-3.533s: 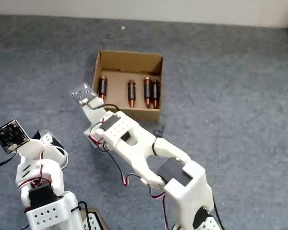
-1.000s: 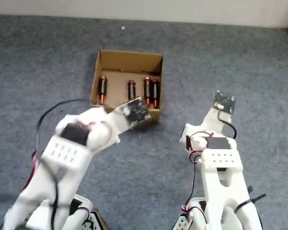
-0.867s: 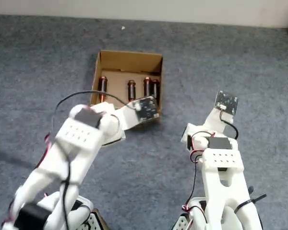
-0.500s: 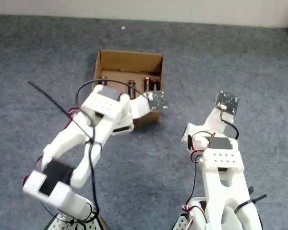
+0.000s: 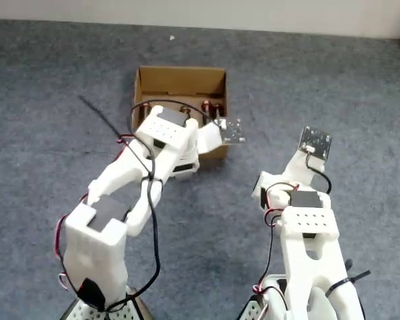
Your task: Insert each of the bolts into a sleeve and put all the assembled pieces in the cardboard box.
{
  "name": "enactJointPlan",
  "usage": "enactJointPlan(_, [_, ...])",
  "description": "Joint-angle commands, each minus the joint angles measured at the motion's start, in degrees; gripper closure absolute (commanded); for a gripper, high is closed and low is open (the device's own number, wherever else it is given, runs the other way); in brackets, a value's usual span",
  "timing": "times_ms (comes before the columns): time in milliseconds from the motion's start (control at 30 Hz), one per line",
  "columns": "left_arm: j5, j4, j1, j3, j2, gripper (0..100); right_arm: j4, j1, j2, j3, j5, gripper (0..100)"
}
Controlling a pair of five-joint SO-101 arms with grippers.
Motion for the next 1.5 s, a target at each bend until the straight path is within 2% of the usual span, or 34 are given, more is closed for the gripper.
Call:
enactJointPlan(0, [-0.5, -0.5, 0.3, -3.6, 2.2, 85, -1.1, 0.3, -1.3, -0.1, -0.4, 99.5])
enactJointPlan(133, [-1.1, 3.3, 0.4, -3.8, 2.2, 90, -1.1, 0.3, -1.3, -0.1, -0.4, 99.5])
enactJointPlan(233, [-4.0, 6.8, 0.5, -3.8, 2.2, 92, -1.1, 0.3, -1.3, -0.1, -0.4, 99.5])
enactJointPlan(333, [-4.3, 9.3, 0.7, -3.8, 2.2, 99, -1.1, 0.3, -1.3, -0.1, -0.4, 99.5])
enactJointPlan(500, [-3.8, 13.5, 1.8, -3.2, -0.9, 99, -0.9, 0.3, -1.7, -0.1, -0.4, 99.5])
enactJointPlan(767, [7.2, 17.9, 2.3, -3.1, -14.6, 99, -0.7, 0.2, -1.8, -0.1, -0.4, 99.5])
enactJointPlan(967, [16.7, 20.9, 2.0, -3.1, -25.6, 99, -0.4, -2.2, -4.8, 0.0, 5.9, 99.5])
enactJointPlan(1200, [29.2, 21.0, 1.9, -3.0, -39.2, 99, 1.9, -10.5, -26.2, 5.3, 7.8, 99.5])
enactJointPlan(1467, [38.7, 18.1, 2.3, 4.9, -55.1, 99, 1.6, -16.7, -46.5, 10.4, 9.8, 99.5])
